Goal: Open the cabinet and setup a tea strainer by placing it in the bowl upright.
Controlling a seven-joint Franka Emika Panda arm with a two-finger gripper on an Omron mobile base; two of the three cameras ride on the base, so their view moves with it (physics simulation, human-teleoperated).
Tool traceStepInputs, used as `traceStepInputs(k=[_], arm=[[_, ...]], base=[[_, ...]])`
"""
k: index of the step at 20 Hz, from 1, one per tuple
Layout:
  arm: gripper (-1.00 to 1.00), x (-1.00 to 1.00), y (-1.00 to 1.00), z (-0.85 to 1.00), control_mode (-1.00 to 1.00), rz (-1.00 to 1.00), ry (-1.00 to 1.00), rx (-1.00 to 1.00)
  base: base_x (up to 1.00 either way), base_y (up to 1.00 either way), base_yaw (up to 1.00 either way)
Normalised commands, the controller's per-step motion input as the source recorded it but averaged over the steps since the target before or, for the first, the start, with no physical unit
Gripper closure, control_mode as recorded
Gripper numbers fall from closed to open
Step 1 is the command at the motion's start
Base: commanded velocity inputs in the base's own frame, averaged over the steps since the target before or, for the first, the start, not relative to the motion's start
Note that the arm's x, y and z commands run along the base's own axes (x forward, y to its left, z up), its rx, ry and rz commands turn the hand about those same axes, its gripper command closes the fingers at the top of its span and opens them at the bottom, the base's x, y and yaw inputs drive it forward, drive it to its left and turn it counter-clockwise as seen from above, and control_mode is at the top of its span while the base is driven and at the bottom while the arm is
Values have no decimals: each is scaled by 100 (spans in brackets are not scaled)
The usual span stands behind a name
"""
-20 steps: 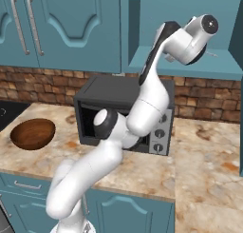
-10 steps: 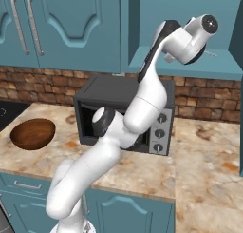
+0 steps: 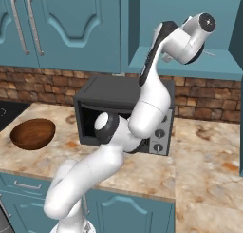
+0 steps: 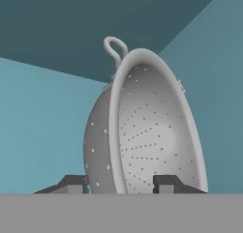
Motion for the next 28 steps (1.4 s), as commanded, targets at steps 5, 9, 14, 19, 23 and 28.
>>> traceStepInputs(k=[5, 9, 14, 19, 23, 28], arm=[[100, -63, 0, 0, -100, -5, -22, 3], [100, -66, 13, 0, -100, -11, -17, 4], [100, -51, 56, -2, -100, -15, -3, 0], [100, -68, 24, -1, -100, -23, 0, 0], [100, -94, 40, -24, -100, -23, 0, 0], [100, -100, 63, -29, -100, -25, 0, 0]], base=[[0, 0, 0], [0, 0, 0], [0, 0, 0], [0, 0, 0], [0, 0, 0], [0, 0, 0]])
